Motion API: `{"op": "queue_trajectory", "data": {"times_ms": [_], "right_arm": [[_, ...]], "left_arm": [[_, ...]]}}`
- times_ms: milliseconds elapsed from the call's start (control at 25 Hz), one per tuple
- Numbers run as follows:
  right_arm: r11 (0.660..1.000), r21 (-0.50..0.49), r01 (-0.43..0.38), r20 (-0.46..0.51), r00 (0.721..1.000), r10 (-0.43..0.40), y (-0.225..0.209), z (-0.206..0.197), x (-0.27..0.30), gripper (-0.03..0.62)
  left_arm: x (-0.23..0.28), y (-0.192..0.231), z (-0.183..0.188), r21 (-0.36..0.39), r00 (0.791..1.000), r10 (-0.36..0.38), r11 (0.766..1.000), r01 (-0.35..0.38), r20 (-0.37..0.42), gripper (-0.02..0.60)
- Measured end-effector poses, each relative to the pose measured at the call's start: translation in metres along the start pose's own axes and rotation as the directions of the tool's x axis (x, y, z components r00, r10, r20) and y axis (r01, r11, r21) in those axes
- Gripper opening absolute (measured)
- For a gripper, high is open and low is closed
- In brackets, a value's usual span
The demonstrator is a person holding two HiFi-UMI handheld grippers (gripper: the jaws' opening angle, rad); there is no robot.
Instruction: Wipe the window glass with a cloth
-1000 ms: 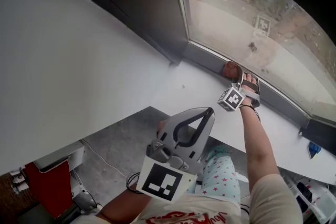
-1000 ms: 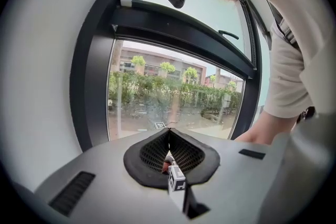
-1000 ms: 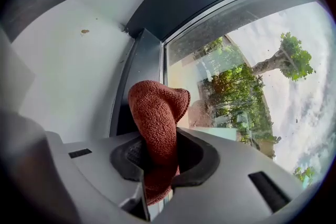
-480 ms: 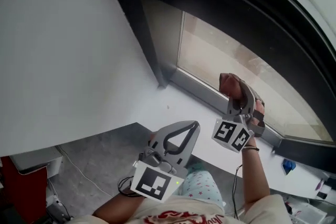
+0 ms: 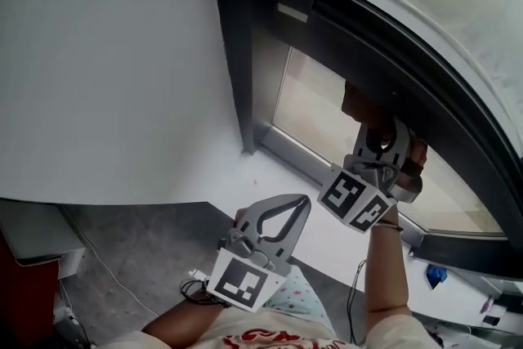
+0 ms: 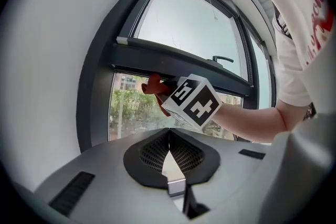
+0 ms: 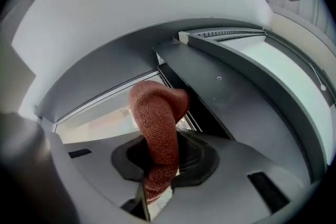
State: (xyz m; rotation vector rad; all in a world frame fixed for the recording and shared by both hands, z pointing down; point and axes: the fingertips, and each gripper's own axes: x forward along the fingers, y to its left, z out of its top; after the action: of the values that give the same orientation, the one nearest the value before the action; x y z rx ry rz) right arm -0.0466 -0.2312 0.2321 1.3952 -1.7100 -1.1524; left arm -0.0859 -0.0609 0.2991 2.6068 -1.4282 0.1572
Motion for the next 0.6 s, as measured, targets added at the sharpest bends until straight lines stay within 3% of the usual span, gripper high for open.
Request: {"op": "queue_trajectory", "data": {"times_ms": [240, 600], "right_arm": [[1.000, -0.023, 0.008, 0.033, 0.999, -0.008, 0.016, -0.005, 0.003, 0.089], [0.987, -0.026, -0.156, 0.010, 0.988, 0.157, 0.097, -0.033, 0.004, 0.089]], "left_arm": [[-0.002, -0.004, -0.013, -0.031, 1.000, 0.023, 0.999, -0.024, -0.013, 0.021], [-0.006, 0.001, -0.026, -0.062, 0.995, 0.094, 0.993, -0.096, -0.036, 0.021]]}}
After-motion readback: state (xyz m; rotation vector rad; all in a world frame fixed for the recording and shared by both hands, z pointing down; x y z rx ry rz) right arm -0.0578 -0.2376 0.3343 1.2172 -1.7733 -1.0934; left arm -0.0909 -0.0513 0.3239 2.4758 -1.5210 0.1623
